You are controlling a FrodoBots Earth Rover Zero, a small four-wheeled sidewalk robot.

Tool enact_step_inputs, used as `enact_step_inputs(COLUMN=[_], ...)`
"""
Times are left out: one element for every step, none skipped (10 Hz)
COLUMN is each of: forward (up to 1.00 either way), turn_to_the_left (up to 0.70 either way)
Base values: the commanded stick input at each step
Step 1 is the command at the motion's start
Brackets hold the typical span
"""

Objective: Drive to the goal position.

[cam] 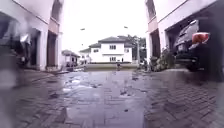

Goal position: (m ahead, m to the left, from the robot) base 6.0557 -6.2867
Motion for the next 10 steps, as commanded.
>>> enact_step_inputs(forward=[0.7,0.7,0.7,0.7,0.7,0.7,0.7,0.7,0.7,0.7], turn_to_the_left=[0.0,0.0,0.0,0.0,0.0,0.0,0.0,0.0,0.0,0.0])
